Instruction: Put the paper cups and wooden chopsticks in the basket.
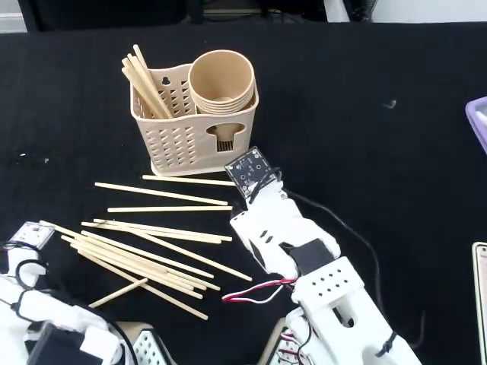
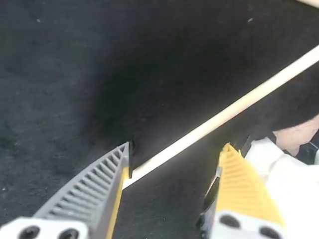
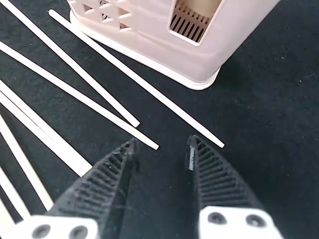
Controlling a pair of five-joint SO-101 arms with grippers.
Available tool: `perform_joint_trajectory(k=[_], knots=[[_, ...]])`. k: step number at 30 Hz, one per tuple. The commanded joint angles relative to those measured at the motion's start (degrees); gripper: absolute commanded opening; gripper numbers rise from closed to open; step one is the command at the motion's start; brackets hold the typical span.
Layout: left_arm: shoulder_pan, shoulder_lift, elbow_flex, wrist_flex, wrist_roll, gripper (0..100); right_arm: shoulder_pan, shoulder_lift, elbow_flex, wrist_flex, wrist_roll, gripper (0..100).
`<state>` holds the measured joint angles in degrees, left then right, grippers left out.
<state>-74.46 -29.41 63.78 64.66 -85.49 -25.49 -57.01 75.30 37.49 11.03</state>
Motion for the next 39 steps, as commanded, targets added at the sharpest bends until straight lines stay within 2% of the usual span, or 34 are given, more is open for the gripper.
perform_joint_trajectory(k=[1,4,11,17,22,24,26,28,35,39], knots=[[0.0,-1.8,0.1,-1.0,-20.6,29,0.5,0.0,-0.5,-1.2,0.5,16.6],[0.0,-1.8,0.3,-1.0,-20.5,24,0.5,0.0,-0.5,-1.2,0.5,16.6],[-0.1,-1.8,0.3,-0.4,-20.5,3,0.5,0.0,-0.5,-1.2,0.5,16.6],[-0.2,-1.8,-3.8,1.9,-20.5,4,0.5,0.0,-0.5,-1.3,0.5,16.6],[0.3,-1.8,-15.5,12.3,-20.5,4,0.5,0.0,-0.5,-1.3,0.5,16.6],[1.3,-1.8,-20.8,16.8,-18.3,4,0.5,0.0,-0.5,-1.3,0.4,16.6],[3.8,-1.8,-25.2,18.9,-11.4,4,0.5,0.0,-0.5,-1.3,0.4,16.6],[7.6,-1.8,-29.0,19.0,-1.2,4,0.5,0.0,-0.5,-1.3,0.3,16.6],[28.4,-1.8,-47.0,19.4,42.5,3,0.6,0.0,-0.3,-1.3,0.2,16.6],[39.8,-1.8,-57.5,19.4,62.3,3,0.6,0.0,-0.2,-1.4,0.1,16.6]])
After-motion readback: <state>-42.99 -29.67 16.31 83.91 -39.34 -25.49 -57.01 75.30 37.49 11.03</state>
